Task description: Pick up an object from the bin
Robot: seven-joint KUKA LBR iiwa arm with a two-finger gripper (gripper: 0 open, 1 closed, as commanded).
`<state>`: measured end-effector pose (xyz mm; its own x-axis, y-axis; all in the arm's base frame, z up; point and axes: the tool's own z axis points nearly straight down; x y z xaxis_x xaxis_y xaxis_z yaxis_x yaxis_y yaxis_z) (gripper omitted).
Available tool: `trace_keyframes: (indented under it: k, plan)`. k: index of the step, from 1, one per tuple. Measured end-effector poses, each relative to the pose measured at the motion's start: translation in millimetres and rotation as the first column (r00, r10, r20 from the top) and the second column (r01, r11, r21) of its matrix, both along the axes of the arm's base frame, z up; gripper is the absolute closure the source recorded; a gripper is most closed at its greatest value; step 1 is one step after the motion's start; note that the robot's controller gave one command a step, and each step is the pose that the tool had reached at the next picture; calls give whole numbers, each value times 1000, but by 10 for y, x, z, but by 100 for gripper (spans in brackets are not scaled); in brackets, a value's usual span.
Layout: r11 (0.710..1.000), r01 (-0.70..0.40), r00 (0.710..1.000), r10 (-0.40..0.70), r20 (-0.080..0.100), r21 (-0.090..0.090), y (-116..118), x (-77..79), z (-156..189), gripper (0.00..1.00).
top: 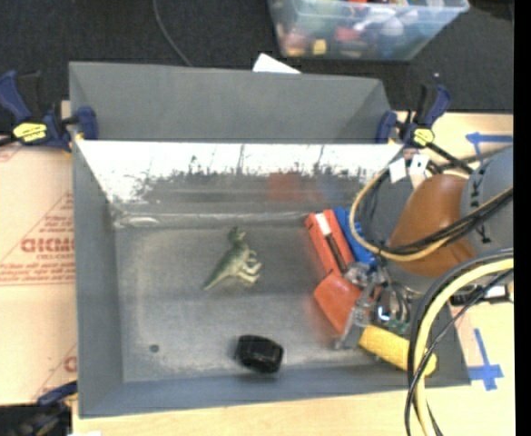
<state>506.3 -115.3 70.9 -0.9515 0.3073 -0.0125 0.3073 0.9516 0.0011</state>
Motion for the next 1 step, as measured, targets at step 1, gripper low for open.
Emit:
trace_keyframes:
  k: [1]
  plan:
    - [913, -407, 913, 407, 13, -19, -215, -304, 11, 0]
